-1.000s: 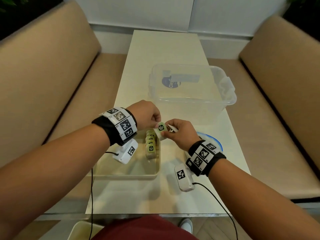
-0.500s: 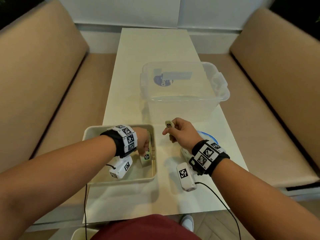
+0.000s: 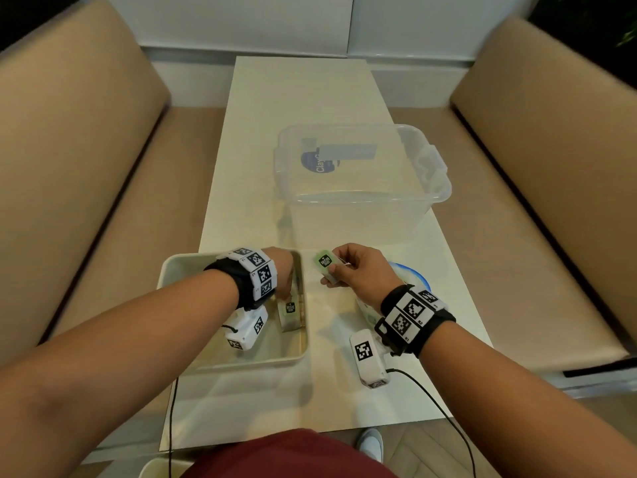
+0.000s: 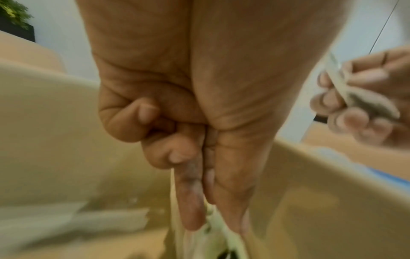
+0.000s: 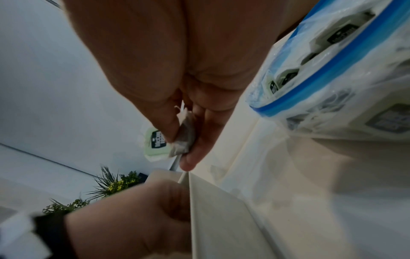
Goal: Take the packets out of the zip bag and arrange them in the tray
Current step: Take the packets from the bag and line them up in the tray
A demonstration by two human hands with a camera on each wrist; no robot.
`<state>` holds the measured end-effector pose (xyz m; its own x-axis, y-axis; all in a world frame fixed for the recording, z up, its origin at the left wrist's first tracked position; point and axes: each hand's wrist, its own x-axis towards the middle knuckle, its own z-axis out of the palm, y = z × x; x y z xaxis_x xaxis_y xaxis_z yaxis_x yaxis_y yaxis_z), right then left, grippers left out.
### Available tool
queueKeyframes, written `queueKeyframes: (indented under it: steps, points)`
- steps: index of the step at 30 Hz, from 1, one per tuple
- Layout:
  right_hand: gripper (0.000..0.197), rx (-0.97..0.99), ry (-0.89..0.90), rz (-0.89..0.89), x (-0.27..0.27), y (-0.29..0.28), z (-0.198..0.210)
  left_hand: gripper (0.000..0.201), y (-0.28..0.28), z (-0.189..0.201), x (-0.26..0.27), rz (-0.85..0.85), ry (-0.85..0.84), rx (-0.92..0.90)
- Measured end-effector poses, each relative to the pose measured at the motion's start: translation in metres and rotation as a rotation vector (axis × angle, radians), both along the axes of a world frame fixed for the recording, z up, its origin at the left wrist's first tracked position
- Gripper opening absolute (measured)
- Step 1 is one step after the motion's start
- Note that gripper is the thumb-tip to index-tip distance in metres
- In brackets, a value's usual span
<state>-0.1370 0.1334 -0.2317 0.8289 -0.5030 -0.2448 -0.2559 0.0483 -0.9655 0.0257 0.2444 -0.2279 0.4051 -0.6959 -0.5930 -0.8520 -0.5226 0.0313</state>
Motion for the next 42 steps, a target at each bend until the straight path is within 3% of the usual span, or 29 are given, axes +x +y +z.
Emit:
queueKeyframes:
  steps: [2, 7, 13, 21, 26, 30, 36, 42]
  points:
    - [0.011, 0.036, -0.004, -0.003, 0.001, 0.000, 0.001, 0.025, 0.002, 0.019, 0.006, 0.027, 0.039, -0.078]
    - [0.008, -0.003, -0.016, 0.015, 0.007, 0.000, 0.006, 0.031, 0.011, 0.075, 0.007, 0.123, 0.314, -0.432]
    - [0.015, -0.063, -0.020, 0.139, 0.012, 0.005, 0.013, 0.017, 0.013, 0.086, -0.006, 0.071, 0.161, -0.568]
    - [0.008, -0.196, 0.036, 0.227, 0.014, 0.012, 0.015, 0.013, 0.022, 0.096, -0.013, 0.036, 0.143, -0.582]
    - [0.018, -0.279, 0.097, 0.225, 0.015, 0.011, 0.016, 0.010, 0.027, 0.094, -0.009, 0.063, 0.060, -0.546]
    - [0.031, -0.302, 0.180, 0.228, 0.013, 0.013, 0.005, 0.008, 0.036, 0.078, -0.002, 0.115, -0.007, -0.371]
    - [0.032, -0.146, 0.322, 0.312, 0.013, 0.024, 0.001, 0.017, 0.027, 0.028, -0.011, -0.022, 0.104, 0.057]
    - [0.019, -0.067, 0.343, 0.306, 0.015, 0.027, 0.001, 0.023, 0.004, -0.005, -0.014, -0.079, 0.105, 0.175]
